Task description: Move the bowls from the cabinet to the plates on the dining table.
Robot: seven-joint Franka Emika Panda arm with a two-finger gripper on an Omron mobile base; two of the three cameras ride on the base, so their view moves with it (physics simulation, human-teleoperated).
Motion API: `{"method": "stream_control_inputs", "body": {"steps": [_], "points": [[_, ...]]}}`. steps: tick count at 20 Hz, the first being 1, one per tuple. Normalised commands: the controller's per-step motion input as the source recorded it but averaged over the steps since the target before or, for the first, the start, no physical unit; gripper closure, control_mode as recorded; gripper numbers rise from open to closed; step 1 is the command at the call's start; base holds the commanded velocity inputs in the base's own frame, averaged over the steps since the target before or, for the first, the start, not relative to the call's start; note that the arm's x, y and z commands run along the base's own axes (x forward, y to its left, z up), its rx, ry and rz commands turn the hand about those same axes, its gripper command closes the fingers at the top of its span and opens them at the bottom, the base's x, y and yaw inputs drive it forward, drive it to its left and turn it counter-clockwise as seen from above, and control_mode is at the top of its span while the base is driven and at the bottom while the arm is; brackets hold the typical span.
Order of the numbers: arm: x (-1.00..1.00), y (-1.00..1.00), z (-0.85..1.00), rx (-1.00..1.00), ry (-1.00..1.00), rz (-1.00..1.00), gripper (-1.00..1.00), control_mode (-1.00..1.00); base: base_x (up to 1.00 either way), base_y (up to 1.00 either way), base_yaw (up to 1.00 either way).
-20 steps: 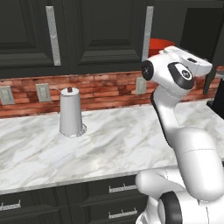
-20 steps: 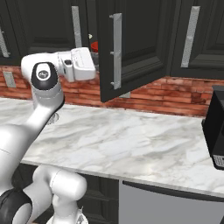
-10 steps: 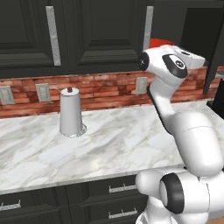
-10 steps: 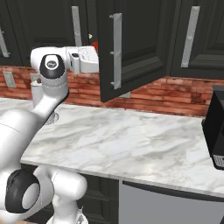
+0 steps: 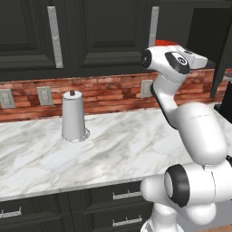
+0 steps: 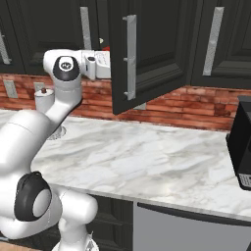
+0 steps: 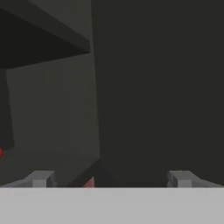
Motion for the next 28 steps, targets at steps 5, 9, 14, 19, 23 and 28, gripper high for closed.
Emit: {"method": "stream_control_inputs", "body": {"steps": [5, 9, 14, 19, 23, 28], "points": [[0.11, -0.17, -0.12, 0.0, -0.01, -0.03, -1.0, -1.0, 0.0, 0.0, 0.0], [0.15, -0.17, -0.08, 0.0, -0.01, -0.05, -1.0, -1.0, 0.0, 0.0, 0.0], [0.06, -0.22, 0.0, 0.02, 0.0, -0.05, -1.0, -1.0, 0.0, 0.0, 0.0], [-0.01, -0.23, 0.0, 0.04, 0.02, -0.07, -1.0, -1.0, 0.0, 0.0, 0.0], [-0.07, -0.24, 0.0, 0.04, 0.02, -0.08, -1.0, -1.0, 0.0, 0.0, 0.0], [-0.36, -0.01, 0.01, 0.02, -0.01, -0.13, -1.0, -1.0, 0.0, 0.0, 0.0]]}}
